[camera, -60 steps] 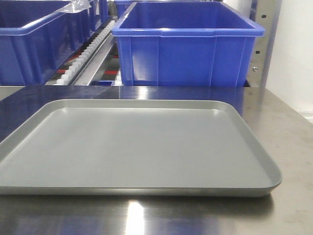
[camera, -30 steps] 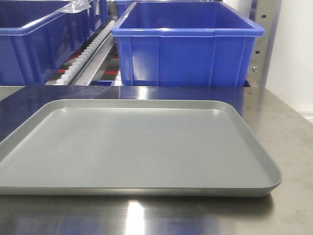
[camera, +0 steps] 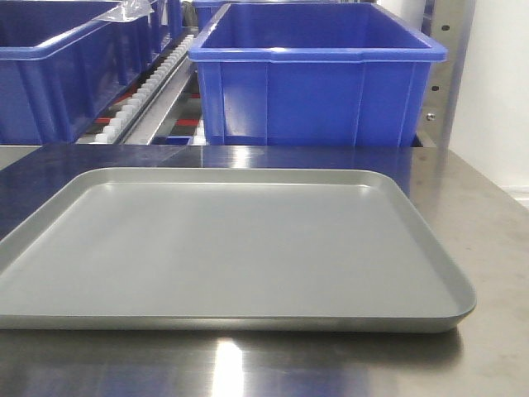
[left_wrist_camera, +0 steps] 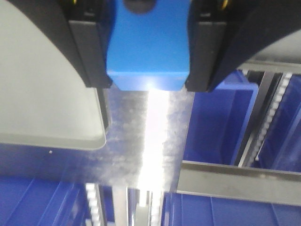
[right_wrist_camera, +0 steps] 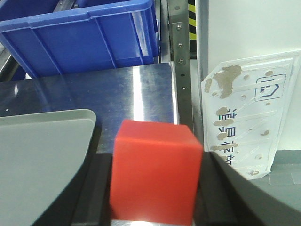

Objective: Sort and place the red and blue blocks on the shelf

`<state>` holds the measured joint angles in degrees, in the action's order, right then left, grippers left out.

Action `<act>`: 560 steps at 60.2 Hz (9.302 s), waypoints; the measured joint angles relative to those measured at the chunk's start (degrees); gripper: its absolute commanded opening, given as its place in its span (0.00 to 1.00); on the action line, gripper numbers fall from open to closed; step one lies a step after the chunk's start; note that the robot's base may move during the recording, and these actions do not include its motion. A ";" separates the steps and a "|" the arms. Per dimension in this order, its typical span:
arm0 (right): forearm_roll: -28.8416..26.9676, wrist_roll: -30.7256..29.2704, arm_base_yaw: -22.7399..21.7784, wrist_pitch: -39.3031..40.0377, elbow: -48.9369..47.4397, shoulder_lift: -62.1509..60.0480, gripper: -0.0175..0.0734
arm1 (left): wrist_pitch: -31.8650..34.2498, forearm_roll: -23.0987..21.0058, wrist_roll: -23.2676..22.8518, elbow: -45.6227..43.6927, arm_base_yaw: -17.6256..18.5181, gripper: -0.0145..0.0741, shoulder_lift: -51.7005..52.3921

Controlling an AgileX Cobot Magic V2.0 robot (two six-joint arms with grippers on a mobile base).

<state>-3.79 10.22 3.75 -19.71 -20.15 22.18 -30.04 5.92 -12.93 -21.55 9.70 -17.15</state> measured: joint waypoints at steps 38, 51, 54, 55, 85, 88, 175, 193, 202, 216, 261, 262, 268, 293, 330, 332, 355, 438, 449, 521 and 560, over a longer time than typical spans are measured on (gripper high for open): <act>0.00 0.00 0.00 0.00 0.00 0.00 0.26 | 1.63 0.00 0.00 2.97 0.00 0.32 4.33; 0.00 0.00 0.00 0.00 0.00 0.00 0.26 | 1.73 0.00 0.00 2.97 0.00 0.32 4.33; 0.00 0.00 0.00 0.00 0.00 0.00 0.26 | 1.73 0.00 0.00 2.97 0.00 0.32 4.33; 0.00 0.00 0.00 0.00 0.00 0.00 0.26 | 1.73 0.00 0.00 2.97 0.00 0.32 4.33; 0.00 0.00 0.00 0.00 0.00 0.00 0.26 | 1.73 0.00 0.00 3.09 0.00 0.32 4.33; 0.00 0.00 0.00 0.00 0.00 0.00 0.26 | 1.73 0.00 0.00 3.09 0.00 0.32 4.33; 0.00 0.00 0.00 0.00 0.00 0.00 0.26 | 1.73 0.00 0.00 3.09 0.00 0.32 4.33; 0.00 0.00 0.00 0.00 0.00 0.00 0.26 | 1.73 0.00 0.00 3.09 0.00 0.32 4.33; 0.00 0.00 0.00 0.00 0.00 0.00 0.26 | 1.73 0.00 0.00 3.09 0.00 0.32 4.33; 0.00 0.00 0.00 -0.44 0.00 0.00 0.26 | 1.73 0.00 0.00 3.09 0.00 0.32 4.33; 0.00 0.00 0.00 -0.49 0.00 0.00 0.26 | 1.73 0.00 0.00 3.09 0.00 0.32 4.33; 0.00 0.00 0.00 -0.49 0.00 0.00 0.26 | 1.73 0.00 0.00 3.09 0.00 0.32 4.33; 0.00 0.00 0.00 -0.49 0.00 0.00 0.26 | 1.73 0.00 0.00 3.09 0.00 0.32 4.33; 0.00 0.00 0.00 -0.58 0.00 0.00 0.26 | 1.73 0.00 0.00 3.09 0.00 0.32 4.33; 0.00 0.00 0.00 -0.58 0.00 0.00 0.26 | 1.73 0.00 0.00 3.09 0.00 0.32 4.33; 0.00 0.00 0.00 -0.58 0.00 0.00 0.26 | 1.73 0.00 0.00 3.09 0.00 0.32 4.33; 0.00 0.00 0.00 -0.58 0.00 0.00 0.26 | 1.73 0.00 0.00 3.09 0.00 0.32 4.33; 0.00 0.00 0.00 -0.58 0.00 0.00 0.26 | 1.73 0.00 0.00 3.09 0.00 0.32 4.33; 0.00 0.00 0.00 -0.58 0.00 0.00 0.26 | 1.73 0.00 0.00 3.09 0.00 0.32 4.33; 0.00 0.00 0.00 -0.58 0.00 0.00 0.26 | 1.73 0.00 0.00 3.09 0.00 0.32 4.33; 0.00 0.00 0.00 -0.58 0.00 0.00 0.26 | 1.73 0.00 0.00 3.09 0.00 0.32 4.33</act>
<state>-3.79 10.22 3.75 -20.29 -20.15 22.18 -28.31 5.92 -12.93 -18.46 9.70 -12.82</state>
